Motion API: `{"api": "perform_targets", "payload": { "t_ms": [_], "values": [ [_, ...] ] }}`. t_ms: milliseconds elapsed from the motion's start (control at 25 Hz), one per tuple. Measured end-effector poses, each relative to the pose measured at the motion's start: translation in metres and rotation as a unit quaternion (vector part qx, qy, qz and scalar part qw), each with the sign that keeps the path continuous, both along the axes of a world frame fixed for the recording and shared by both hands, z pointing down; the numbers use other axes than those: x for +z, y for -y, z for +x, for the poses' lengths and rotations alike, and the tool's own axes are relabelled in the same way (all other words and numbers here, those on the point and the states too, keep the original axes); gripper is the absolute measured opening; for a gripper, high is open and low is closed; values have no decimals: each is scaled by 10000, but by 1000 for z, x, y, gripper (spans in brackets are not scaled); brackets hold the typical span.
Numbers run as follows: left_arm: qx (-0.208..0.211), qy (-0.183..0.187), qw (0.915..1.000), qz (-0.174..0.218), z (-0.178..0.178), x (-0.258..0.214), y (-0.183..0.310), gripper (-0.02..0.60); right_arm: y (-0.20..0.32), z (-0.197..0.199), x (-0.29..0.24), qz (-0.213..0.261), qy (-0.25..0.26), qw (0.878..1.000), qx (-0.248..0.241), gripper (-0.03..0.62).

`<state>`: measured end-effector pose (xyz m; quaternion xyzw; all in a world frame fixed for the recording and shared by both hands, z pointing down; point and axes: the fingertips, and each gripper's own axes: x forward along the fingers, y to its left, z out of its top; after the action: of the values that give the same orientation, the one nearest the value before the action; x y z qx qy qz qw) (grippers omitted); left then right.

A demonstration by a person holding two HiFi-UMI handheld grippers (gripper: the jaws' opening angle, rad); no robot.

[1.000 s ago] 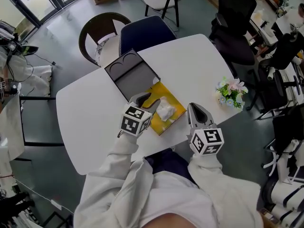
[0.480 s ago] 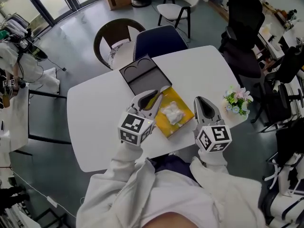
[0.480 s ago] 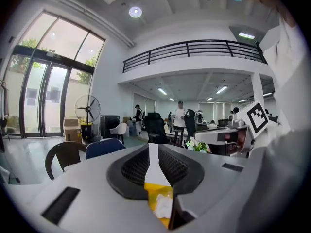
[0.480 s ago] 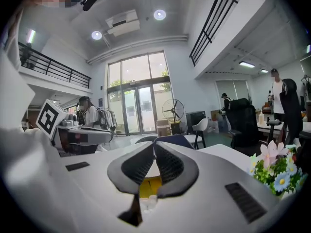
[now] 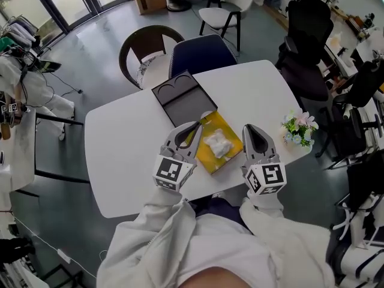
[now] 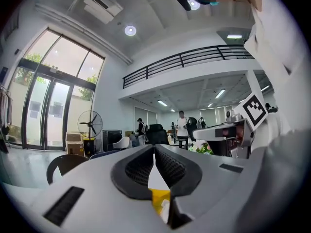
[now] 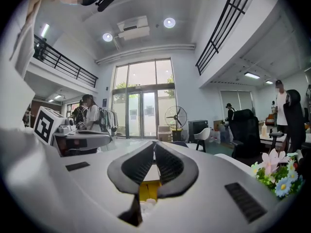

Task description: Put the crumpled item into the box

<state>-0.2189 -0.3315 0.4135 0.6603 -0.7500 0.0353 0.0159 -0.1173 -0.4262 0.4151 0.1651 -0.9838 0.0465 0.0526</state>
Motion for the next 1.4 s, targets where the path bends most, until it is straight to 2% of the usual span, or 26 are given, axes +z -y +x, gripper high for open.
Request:
{"api": "perform_targets", "payload": {
  "t_ms": [280, 1400],
  "values": [
    [-61, -182, 9998, -50, 2, 6, -4, 23, 3, 15, 4, 30, -19, 9996, 263, 40],
    [108, -236, 9994, -221, 8, 24, 17, 23, 20, 42, 14, -116, -124, 9978, 633, 35]
  ]
}}
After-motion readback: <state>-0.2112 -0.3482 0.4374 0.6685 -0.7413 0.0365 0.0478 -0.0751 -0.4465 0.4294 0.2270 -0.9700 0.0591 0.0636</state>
